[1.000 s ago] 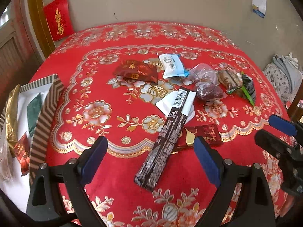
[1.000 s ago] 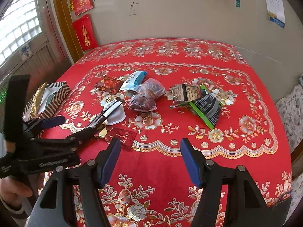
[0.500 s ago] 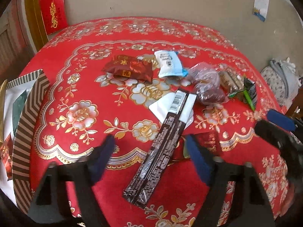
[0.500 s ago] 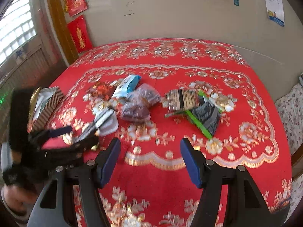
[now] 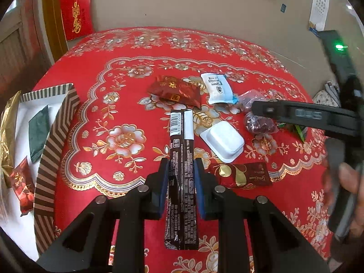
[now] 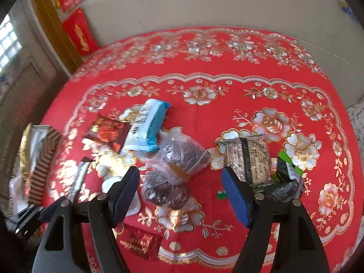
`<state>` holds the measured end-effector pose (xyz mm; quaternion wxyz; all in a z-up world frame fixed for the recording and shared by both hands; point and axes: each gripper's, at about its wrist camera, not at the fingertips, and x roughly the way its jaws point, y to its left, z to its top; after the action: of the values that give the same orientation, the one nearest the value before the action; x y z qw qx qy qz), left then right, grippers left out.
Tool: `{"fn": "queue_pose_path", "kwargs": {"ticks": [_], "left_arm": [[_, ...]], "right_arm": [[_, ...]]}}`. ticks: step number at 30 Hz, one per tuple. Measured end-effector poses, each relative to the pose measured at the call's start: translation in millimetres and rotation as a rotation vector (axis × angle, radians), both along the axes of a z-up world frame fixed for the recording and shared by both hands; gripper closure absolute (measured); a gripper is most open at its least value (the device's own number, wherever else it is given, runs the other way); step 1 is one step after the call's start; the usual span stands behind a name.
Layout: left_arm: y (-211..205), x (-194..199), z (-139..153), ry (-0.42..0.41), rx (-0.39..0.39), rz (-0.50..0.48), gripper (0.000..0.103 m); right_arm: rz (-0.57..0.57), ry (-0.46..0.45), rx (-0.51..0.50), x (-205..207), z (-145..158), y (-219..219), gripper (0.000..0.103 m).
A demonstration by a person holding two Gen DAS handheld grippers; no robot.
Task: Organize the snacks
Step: 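Grasp the dark chocolate stick with the left tool while the right tool grasps the purple-brown candy bag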
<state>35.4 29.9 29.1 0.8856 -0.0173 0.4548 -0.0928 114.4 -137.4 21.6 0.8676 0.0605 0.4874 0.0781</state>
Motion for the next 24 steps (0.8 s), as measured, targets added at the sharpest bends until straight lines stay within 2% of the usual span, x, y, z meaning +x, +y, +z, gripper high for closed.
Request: {"fn": "queue_pose_path", "kwargs": {"ticks": [3,5,6,10,24], "left_arm": [[-4.1,-5.5,0.8,0.003,0.001,-0.027,0.079],[-5.0,-7.2,1.0,0.005,-0.001,-0.034,0.079],[-4.1,-8.5,1.3,0.004,-0.001,-0.032,0.079],[0.9,-11.4,1.3,0.004,-0.006,-0.022,0.079],[-1.4,-33.8,7.7,-0.048,0.031,-0.009,0.079]], "right_arm": [[0.011,0.024,0.007,9.4,-11.2,6.1,0.032],[0.019,0.011,-0.035,9.9,-15.8,11.3,0.056],[0.025,-0.007,-0.061,7.4,-15.5,12.7,0.056],[0.033,-0.044,-0.028,-12.9,-11.3,5.6,0.056],[0.016,-0.180,-0.049,-98.4,18.4,13.2,0.056]]}}
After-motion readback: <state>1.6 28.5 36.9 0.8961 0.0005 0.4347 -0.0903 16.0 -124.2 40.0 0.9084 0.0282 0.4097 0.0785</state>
